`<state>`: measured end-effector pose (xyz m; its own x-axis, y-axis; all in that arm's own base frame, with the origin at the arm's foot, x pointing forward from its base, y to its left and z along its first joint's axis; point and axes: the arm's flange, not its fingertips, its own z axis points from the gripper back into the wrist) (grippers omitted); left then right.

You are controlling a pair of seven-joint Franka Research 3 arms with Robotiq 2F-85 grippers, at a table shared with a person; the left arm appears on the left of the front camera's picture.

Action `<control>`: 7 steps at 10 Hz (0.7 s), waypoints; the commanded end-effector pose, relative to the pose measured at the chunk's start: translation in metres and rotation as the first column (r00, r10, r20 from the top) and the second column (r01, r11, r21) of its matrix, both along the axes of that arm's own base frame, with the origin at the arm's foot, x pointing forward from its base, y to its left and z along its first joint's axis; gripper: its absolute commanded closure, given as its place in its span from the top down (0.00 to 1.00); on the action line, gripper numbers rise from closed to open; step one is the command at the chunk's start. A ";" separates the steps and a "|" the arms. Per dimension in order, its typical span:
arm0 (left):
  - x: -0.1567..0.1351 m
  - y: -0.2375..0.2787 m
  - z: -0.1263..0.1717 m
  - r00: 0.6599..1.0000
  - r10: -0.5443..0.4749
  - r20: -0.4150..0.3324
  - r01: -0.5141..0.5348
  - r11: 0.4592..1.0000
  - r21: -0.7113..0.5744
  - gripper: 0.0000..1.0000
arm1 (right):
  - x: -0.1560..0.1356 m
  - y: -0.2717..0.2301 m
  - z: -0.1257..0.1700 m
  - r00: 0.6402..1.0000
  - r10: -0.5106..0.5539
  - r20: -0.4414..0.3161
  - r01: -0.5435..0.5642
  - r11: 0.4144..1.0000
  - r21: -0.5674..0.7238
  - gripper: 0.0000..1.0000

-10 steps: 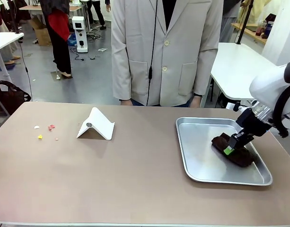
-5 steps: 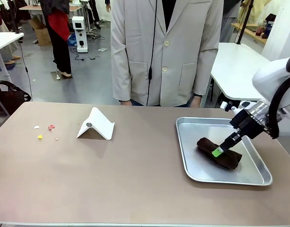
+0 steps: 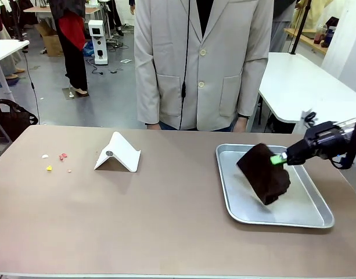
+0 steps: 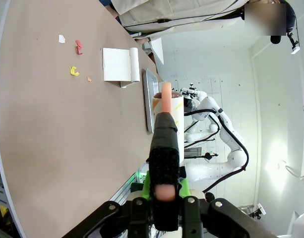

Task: Clean the surface of the table.
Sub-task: If a person points to the right, clean the right side of the table with your right hand, and if they point to the left, clean the left side with your left hand.

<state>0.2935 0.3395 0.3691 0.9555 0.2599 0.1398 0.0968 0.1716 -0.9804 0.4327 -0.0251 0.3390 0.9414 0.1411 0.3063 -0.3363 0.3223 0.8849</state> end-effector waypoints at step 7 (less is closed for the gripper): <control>-0.002 -0.003 0.004 1.000 -0.001 -0.011 0.001 1.000 0.001 0.00 | -0.064 -0.132 0.049 0.834 -0.330 -0.442 0.464 0.854 0.236 0.09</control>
